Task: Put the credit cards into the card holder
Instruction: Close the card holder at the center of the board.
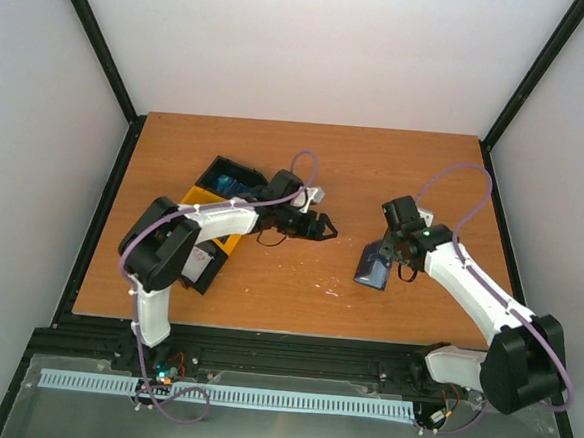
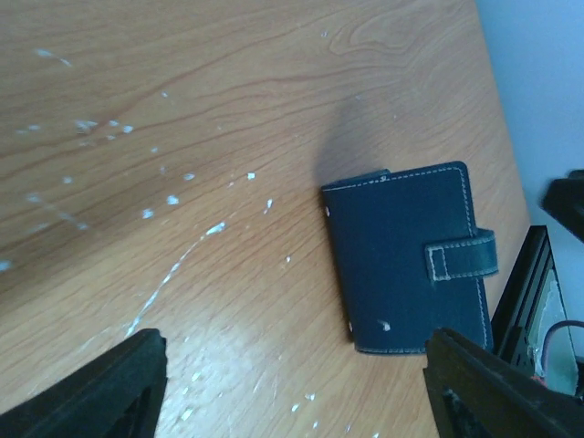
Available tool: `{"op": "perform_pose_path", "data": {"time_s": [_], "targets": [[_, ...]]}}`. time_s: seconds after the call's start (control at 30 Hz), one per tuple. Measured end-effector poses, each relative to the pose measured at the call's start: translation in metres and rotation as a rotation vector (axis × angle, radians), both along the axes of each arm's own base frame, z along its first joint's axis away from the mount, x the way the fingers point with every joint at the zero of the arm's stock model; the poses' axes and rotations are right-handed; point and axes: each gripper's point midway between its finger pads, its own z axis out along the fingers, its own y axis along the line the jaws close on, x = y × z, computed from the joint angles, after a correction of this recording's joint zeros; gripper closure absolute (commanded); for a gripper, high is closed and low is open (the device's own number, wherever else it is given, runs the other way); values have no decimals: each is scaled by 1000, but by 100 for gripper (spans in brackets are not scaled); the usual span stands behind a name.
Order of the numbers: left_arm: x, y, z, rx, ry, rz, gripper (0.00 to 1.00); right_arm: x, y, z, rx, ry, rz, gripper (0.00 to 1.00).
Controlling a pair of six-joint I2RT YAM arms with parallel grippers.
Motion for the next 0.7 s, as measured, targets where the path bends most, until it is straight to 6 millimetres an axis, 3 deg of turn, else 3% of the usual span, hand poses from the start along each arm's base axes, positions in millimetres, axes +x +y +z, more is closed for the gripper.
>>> {"op": "perform_pose_path", "data": {"time_s": [0.1, 0.17, 0.37, 0.53, 0.7], "targets": [[1, -19, -12, 11, 20, -29, 37, -1, 11, 15, 73, -33, 28, 46], [0, -30, -20, 16, 35, -47, 44, -2, 18, 17, 113, -26, 53, 56], [-13, -54, -37, 19, 88, -87, 60, -5, 44, 5, 219, 46, 139, 77], [-18, -63, -46, 13, 127, -105, 62, -4, 59, -10, 264, 112, 188, 82], [-15, -66, -55, 17, 144, -107, 62, 1, 53, -20, 210, 164, 185, 81]]}}
